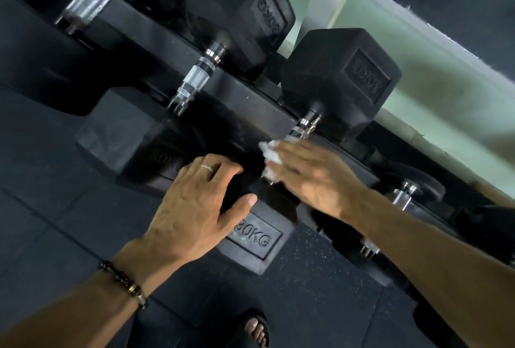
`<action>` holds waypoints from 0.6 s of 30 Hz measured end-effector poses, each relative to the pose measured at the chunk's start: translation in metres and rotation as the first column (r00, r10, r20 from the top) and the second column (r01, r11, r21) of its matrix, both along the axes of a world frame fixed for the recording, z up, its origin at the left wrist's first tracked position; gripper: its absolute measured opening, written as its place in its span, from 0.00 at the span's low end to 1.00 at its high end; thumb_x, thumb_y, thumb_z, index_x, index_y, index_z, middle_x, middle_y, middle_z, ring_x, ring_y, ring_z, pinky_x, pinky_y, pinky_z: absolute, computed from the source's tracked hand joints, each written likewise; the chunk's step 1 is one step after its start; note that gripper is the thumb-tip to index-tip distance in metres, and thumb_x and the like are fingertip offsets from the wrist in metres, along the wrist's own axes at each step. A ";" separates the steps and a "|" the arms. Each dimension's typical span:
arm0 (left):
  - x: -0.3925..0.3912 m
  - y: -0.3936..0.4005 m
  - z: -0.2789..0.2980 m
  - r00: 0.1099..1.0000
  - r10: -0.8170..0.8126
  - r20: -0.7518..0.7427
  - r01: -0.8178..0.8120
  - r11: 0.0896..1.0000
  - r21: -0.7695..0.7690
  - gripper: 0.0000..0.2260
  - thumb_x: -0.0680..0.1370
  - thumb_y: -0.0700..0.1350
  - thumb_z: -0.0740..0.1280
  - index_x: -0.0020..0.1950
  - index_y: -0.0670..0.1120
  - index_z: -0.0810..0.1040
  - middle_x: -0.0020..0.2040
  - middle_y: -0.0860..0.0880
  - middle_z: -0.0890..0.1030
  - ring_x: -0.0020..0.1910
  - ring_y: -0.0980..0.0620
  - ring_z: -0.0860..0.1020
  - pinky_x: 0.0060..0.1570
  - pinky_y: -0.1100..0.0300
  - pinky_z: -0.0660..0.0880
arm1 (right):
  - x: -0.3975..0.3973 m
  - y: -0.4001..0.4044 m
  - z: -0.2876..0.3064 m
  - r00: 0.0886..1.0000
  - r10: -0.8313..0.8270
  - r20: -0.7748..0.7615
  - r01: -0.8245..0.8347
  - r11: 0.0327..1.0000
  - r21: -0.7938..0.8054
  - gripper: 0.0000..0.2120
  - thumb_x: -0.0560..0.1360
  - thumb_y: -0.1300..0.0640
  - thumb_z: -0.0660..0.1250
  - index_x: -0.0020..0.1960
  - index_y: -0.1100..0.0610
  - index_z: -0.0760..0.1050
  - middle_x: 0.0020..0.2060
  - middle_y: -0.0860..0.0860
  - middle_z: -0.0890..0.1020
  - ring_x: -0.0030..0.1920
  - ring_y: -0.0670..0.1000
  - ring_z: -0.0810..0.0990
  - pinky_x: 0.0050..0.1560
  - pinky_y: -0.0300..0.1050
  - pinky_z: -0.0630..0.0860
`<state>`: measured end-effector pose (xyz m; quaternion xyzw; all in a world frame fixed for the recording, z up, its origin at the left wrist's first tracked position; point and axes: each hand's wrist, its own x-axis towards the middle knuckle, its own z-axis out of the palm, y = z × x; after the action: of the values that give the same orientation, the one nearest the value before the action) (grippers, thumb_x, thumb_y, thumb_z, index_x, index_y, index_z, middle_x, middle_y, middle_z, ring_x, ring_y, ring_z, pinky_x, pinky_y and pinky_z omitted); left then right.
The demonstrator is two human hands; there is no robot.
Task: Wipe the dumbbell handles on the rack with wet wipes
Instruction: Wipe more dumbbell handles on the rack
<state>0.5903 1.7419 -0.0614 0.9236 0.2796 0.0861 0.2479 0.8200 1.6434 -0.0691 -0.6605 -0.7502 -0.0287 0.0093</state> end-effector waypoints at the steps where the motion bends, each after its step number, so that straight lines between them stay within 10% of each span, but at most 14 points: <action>1: 0.000 0.000 0.001 1.000 -0.003 -0.004 0.003 1.000 0.003 0.23 0.78 0.62 0.56 0.61 0.46 0.74 0.57 0.48 0.76 0.53 0.48 0.76 0.54 0.50 0.75 | 0.007 0.005 0.003 0.998 -0.040 -0.045 0.039 0.999 -0.024 0.21 0.70 0.66 0.75 0.63 0.62 0.78 0.62 0.60 0.80 0.63 0.60 0.79 0.64 0.57 0.75; 4: 0.000 0.003 0.000 1.000 -0.020 -0.017 0.020 1.000 0.015 0.23 0.78 0.62 0.56 0.61 0.46 0.75 0.57 0.48 0.76 0.53 0.48 0.76 0.55 0.50 0.75 | 0.009 0.013 0.000 0.967 -0.242 -0.080 0.244 0.969 0.028 0.24 0.67 0.66 0.77 0.62 0.64 0.78 0.60 0.62 0.80 0.63 0.61 0.79 0.61 0.61 0.76; 8: -0.001 0.002 0.002 1.000 -0.018 -0.014 0.018 1.000 0.016 0.23 0.78 0.62 0.56 0.61 0.47 0.74 0.56 0.48 0.76 0.53 0.48 0.76 0.55 0.50 0.75 | -0.011 -0.004 -0.005 0.995 0.093 0.030 -0.094 0.994 0.048 0.15 0.75 0.63 0.68 0.61 0.62 0.79 0.60 0.59 0.82 0.61 0.59 0.80 0.61 0.56 0.77; 11: 0.000 0.003 0.003 0.999 -0.029 -0.018 0.030 0.999 0.015 0.22 0.78 0.62 0.56 0.61 0.47 0.74 0.57 0.48 0.76 0.53 0.49 0.76 0.56 0.50 0.75 | 0.019 0.008 0.012 0.986 -0.130 -0.100 0.148 0.969 0.198 0.12 0.78 0.64 0.61 0.59 0.64 0.77 0.59 0.63 0.81 0.58 0.62 0.81 0.57 0.60 0.79; 14: -0.001 0.004 0.003 0.999 -0.034 -0.021 0.035 0.999 0.018 0.23 0.78 0.62 0.56 0.61 0.47 0.74 0.57 0.48 0.76 0.53 0.48 0.76 0.56 0.50 0.75 | 0.010 0.005 0.004 0.974 -0.027 0.226 0.013 0.998 0.065 0.17 0.79 0.59 0.57 0.60 0.64 0.79 0.60 0.61 0.81 0.61 0.61 0.79 0.59 0.57 0.74; 18: -0.001 0.002 0.005 1.000 -0.022 -0.008 0.022 1.000 0.015 0.22 0.78 0.62 0.57 0.60 0.46 0.75 0.55 0.48 0.76 0.52 0.47 0.77 0.55 0.49 0.76 | -0.006 -0.006 -0.005 0.998 0.027 -0.053 -0.025 0.999 0.041 0.20 0.84 0.55 0.53 0.57 0.60 0.83 0.56 0.55 0.84 0.59 0.57 0.81 0.63 0.52 0.75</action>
<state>0.5891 1.7434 -0.0568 0.9287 0.2699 0.0820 0.2409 0.8138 1.6376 -0.0739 -0.6509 -0.7575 -0.0262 0.0431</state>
